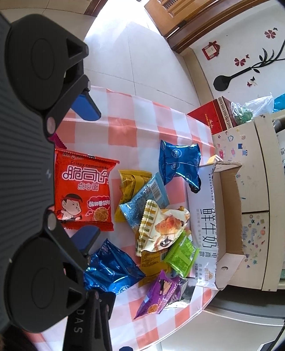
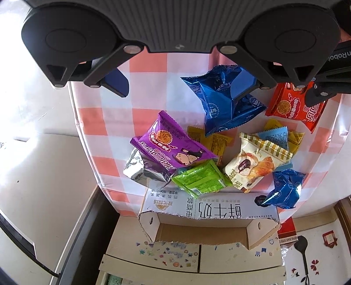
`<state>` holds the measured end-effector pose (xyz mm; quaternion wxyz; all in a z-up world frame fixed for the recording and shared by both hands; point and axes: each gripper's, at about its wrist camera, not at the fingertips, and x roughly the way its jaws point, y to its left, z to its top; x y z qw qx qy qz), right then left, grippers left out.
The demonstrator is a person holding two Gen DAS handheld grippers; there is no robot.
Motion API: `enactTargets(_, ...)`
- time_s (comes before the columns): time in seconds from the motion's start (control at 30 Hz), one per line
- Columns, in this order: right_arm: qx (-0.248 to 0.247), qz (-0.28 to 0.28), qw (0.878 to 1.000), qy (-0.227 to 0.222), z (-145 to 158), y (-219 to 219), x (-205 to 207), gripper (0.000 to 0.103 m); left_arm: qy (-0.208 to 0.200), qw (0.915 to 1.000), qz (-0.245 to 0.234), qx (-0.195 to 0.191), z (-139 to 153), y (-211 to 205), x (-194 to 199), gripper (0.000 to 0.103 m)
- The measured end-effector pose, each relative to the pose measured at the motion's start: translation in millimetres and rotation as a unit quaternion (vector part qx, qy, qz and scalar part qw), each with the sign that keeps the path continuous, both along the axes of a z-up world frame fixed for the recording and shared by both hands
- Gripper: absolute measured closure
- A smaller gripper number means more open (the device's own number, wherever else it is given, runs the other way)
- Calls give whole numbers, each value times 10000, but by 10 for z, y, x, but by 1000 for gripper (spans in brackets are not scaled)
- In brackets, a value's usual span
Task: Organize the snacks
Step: 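Move the right tool toward the blue foil snack bag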
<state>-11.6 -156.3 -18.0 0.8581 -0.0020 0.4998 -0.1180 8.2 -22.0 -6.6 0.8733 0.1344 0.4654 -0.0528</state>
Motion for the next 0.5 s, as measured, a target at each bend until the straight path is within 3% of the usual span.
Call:
enactTargets(0.2, 106, 73, 9999, 1, -7, -13, -7, 2, 104, 9998, 4, -147, -22, 47, 13, 2)
enactTargets(0.5, 781, 4, 9967, -232, 53, -204, -50, 2, 184, 9986, 295, -393, -26, 259, 59, 1)
